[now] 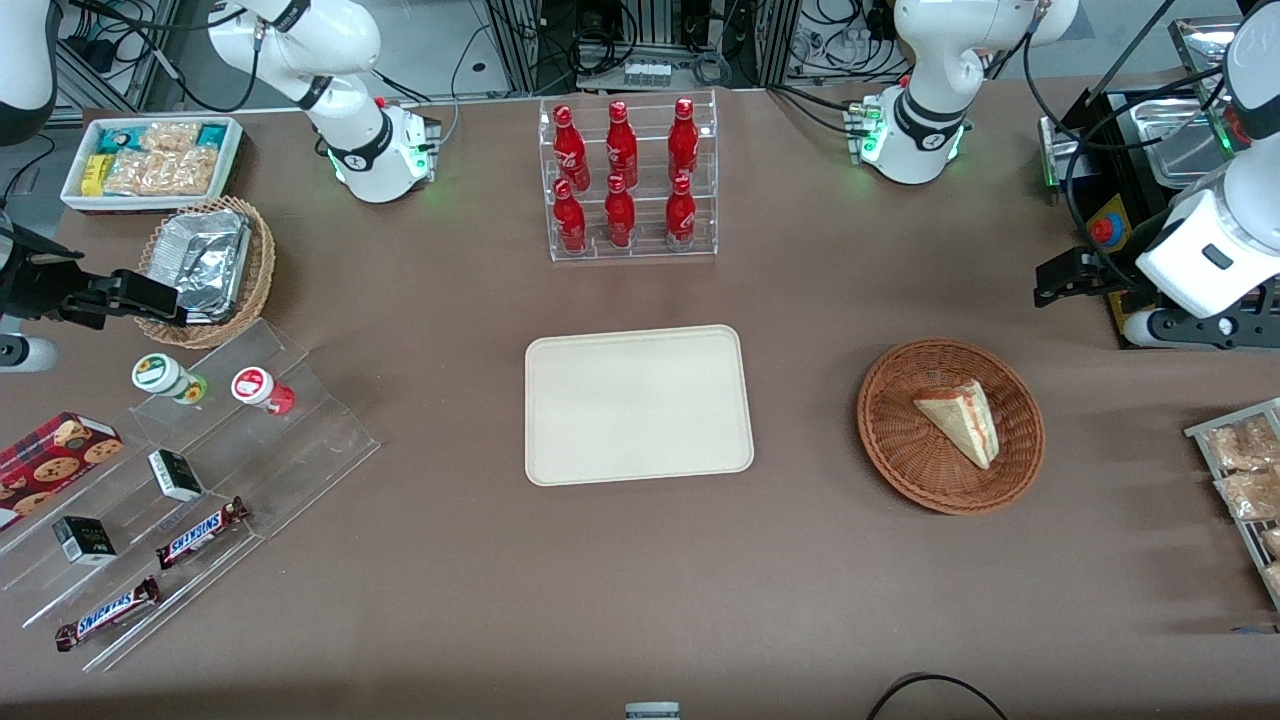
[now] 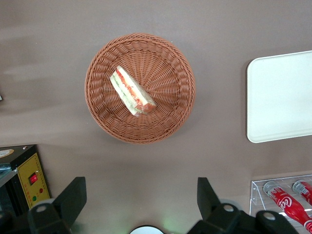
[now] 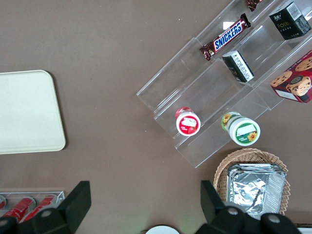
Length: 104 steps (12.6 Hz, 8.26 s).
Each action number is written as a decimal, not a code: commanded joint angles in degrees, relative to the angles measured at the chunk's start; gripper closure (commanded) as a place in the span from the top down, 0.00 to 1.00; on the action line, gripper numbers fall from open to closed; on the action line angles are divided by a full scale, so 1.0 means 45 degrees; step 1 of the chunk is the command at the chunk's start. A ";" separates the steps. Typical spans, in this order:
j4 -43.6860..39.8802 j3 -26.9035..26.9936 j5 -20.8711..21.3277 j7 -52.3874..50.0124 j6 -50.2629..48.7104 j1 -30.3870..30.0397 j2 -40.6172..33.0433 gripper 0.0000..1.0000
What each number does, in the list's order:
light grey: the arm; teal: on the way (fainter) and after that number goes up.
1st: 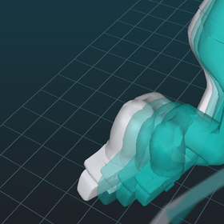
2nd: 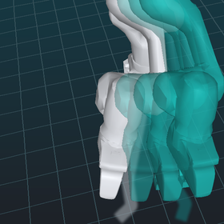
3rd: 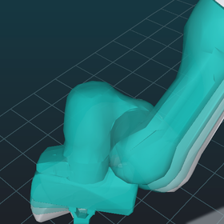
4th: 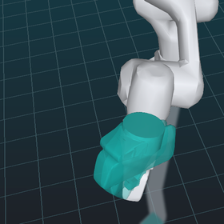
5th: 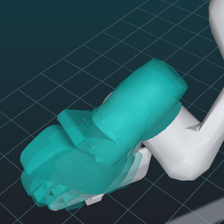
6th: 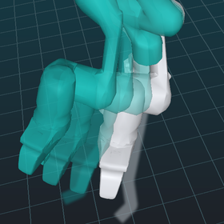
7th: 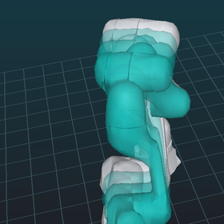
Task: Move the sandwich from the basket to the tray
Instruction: 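Move the left gripper down over the wrapped sandwich in the wicker basket, then close the left gripper on the sandwich's wrapped edge, then lift the sandwich with the left gripper and carry it over the tray, then lower the sandwich onto the tray with the left gripper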
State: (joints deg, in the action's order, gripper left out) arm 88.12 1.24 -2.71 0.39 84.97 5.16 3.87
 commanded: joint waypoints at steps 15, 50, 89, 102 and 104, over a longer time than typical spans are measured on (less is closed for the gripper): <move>0.3032 0.0018 0.0328 -0.0318 0.4670 0.0200 0.1171 1.00; 0.8620 0.0076 0.0308 -0.9070 1.2015 -0.0073 0.2186 1.00; -0.2268 -0.0021 -0.0023 -1.1351 0.5732 0.9104 0.7317 0.00; -0.6516 -0.0021 -0.0004 -1.2547 0.4459 0.9555 1.0937 0.00; -0.6516 -0.0021 -0.0004 -1.2566 0.4478 0.9595 1.1034 0.00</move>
State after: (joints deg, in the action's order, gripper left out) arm 61.69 0.27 -2.11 -55.07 106.84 47.42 51.94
